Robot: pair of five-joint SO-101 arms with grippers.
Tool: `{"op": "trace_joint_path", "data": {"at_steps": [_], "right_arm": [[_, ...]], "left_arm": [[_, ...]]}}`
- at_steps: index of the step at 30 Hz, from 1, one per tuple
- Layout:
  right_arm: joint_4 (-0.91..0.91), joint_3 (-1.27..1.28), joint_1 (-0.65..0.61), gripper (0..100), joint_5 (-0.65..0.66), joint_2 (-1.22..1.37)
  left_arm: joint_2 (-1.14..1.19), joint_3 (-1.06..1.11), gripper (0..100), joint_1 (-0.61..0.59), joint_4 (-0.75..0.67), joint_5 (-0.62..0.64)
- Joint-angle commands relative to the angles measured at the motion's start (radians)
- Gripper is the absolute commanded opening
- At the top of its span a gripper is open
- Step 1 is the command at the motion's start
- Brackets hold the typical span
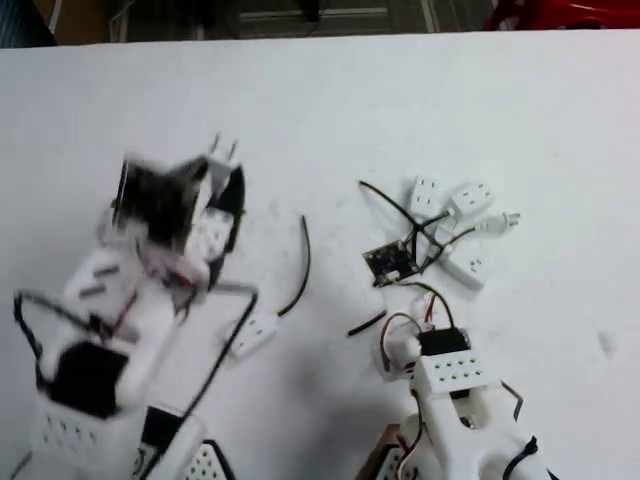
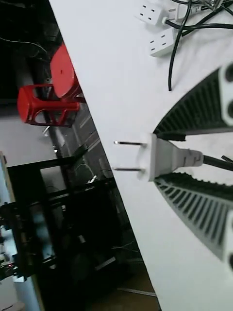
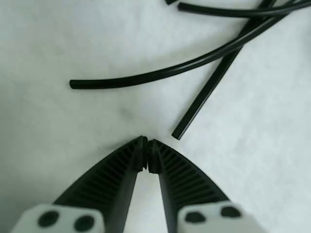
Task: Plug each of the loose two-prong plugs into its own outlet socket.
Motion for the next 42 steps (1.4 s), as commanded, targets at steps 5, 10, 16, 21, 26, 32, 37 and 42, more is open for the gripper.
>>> {"op": "trace_joint_path", "data": {"at_steps": [5, 10, 16, 21, 26, 32, 37, 42], "right_arm": [[-0.015, 0.005, -0.024, 2.3, 0.000, -0.002], [-0.015, 0.005, -0.024, 2.3, 0.000, -0.002], [-0.015, 0.005, -0.030, 2.3, 0.000, -0.002], [-0.015, 0.005, -0.030, 2.1, 0.000, -0.002], [-0.015, 0.005, -0.031, 2.3, 0.000, -0.002], [-0.015, 0.005, -0.030, 2.3, -0.005, -0.002], [-0.015, 0.005, -0.030, 2.3, -0.006, -0.002], [-0.015, 0.005, -0.030, 2.1, -0.002, -0.002]], "left_arm": [[-0.449, 0.427, 2, 0.015, -0.114, -0.117], [-0.558, 0.528, 2, 0.067, -0.118, -0.077], [-0.552, 0.640, 2, 0.067, -0.295, 0.181], [-0.552, 0.735, 2, 0.067, -0.474, 0.186], [-0.552, 0.756, 2, 0.021, -0.508, 0.193], [-0.552, 0.786, 2, 0.015, -0.509, 0.193], [-0.552, 0.832, 2, 0.016, -0.508, 0.195], [-0.552, 0.833, 2, 0.077, -0.503, 0.195]]}}
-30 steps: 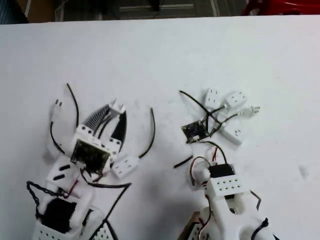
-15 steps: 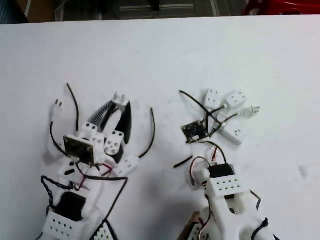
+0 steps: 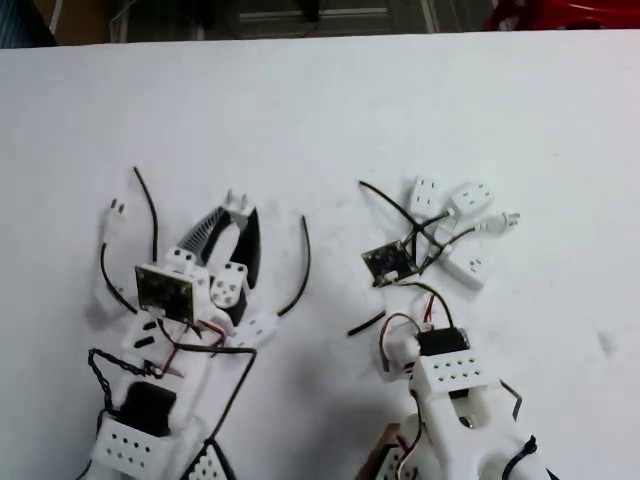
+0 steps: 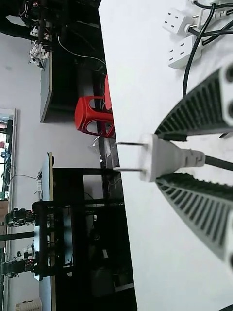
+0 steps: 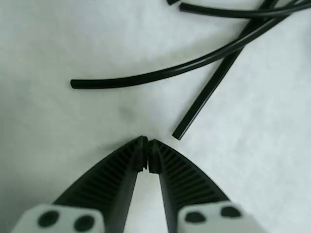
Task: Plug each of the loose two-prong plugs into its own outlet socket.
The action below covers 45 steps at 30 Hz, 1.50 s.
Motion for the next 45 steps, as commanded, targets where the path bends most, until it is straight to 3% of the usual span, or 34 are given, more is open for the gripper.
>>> {"op": "trace_joint_path", "data": {"at_steps": [1, 5, 11, 19, 26, 35, 39, 45], "right_arm": [[-0.015, 0.005, -0.021, 2.1, -0.002, -0.002], [-0.015, 0.005, -0.015, 2.0, 0.000, -0.002], [-0.015, 0.005, -0.013, 2.3, -0.008, -0.002], [-0.058, -0.003, -0.010, 2.4, -0.008, -0.004], [-0.054, -0.005, 0.002, 2.4, 0.000, -0.002], [-0.099, -0.046, 0.010, 2.0, -0.008, -0.002], [-0.111, -0.203, 0.033, 2.0, -0.008, -0.002], [-0.116, -0.448, 0.019, 2.2, -0.008, -0.002]], "left_arm": [[-0.016, -0.003, 2, 0.073, -0.017, 0.006], [-0.016, -0.003, 2, 0.122, 0.012, 0.023], [-0.016, -0.003, 2, 0.119, 0.049, 0.245], [-0.016, -0.003, 2, 0.119, 0.054, 0.414], [-0.016, -0.003, 2, 0.122, 0.089, 0.663], [-0.016, -0.003, 2, 0.137, 0.089, 0.608], [-0.016, -0.003, 2, 0.179, 0.089, 0.542], [-0.016, -0.003, 2, 0.182, 0.089, 0.540]]}}
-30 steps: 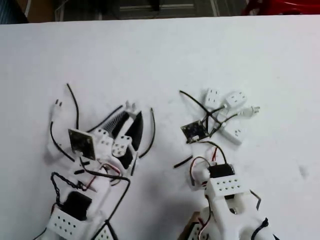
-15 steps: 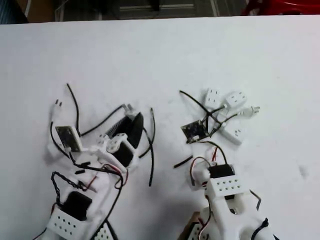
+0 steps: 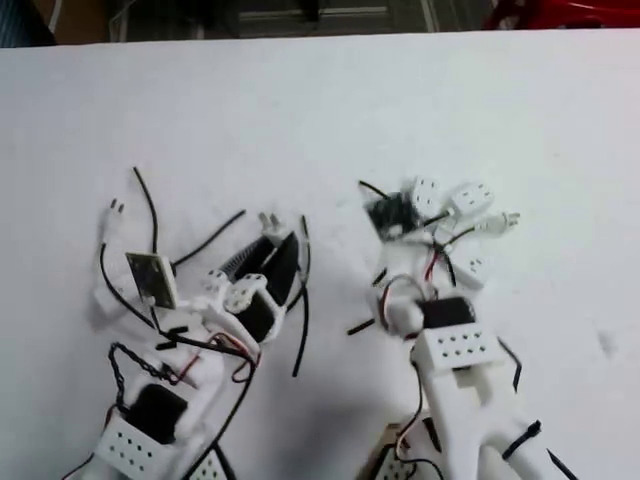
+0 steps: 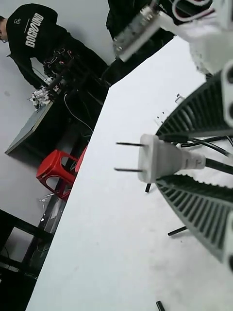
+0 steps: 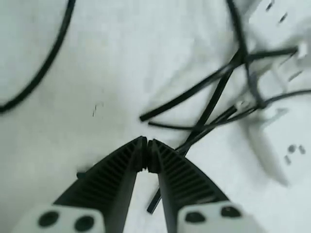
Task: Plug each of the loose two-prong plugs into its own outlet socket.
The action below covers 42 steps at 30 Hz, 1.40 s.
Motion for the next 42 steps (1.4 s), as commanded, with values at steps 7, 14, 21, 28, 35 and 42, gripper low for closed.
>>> {"op": "trace_joint_path", "data": {"at_steps": [7, 14, 21, 28, 35, 42], "right_arm": [[-0.007, -0.431, -0.039, 2.0, -0.008, -0.019], [-0.007, -0.612, -0.242, 2.0, -0.008, -0.019], [0.028, -0.727, -0.536, 1.9, 0.000, -0.019], [0.097, -0.802, -0.717, 1.9, 0.002, -0.013], [0.093, -0.790, -0.644, 1.9, 0.006, -0.007], [0.097, -0.793, -0.441, 1.9, 0.084, 0.047]], "left_arm": [[-0.016, -0.003, 2, 0.012, -0.002, -0.012], [-0.016, -0.003, 2, 0.012, -0.069, -0.012], [-0.016, -0.003, 2, 0.013, -0.252, -0.012], [-0.016, -0.003, 2, 0.013, -0.275, -0.012], [-0.016, -0.003, 3, 0.045, -0.414, -0.029], [-0.016, -0.003, 2, 0.119, -0.548, -0.275]]}}
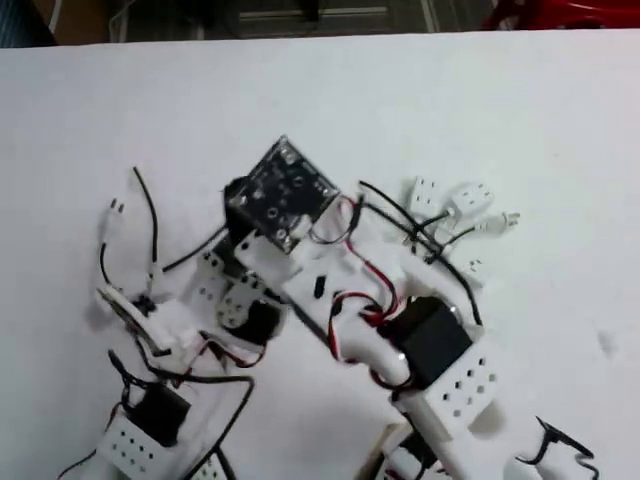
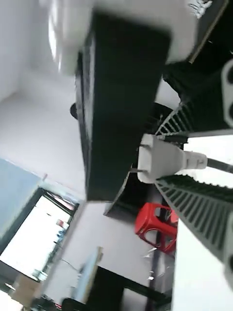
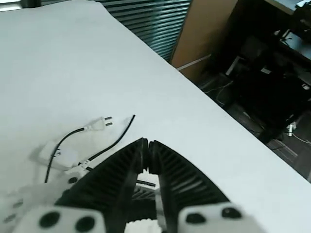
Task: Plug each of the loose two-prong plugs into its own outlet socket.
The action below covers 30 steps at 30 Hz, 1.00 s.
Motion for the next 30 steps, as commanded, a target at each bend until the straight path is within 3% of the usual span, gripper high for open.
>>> {"op": "trace_joint_path", "data": {"at_steps": [1, 15, 25, 30], "right_arm": [[0.007, -0.040, 0.114, 1.9, 0.017, 0.067], [0.008, -0.322, 0.420, 1.9, 0.018, 0.400], [0.116, -0.537, 0.397, 1.9, 0.017, 0.398], [0.234, -0.663, 0.398, 1.9, 0.011, 0.398]], "left_arm": [[-0.018, -0.003, 2, 0.041, -0.055, -0.084], [-0.018, -0.003, 2, -0.008, -0.058, -0.086], [-0.016, -0.003, 2, -0.041, -0.041, -0.086], [-0.016, -0.003, 2, -0.041, 0.098, -0.092]]}}
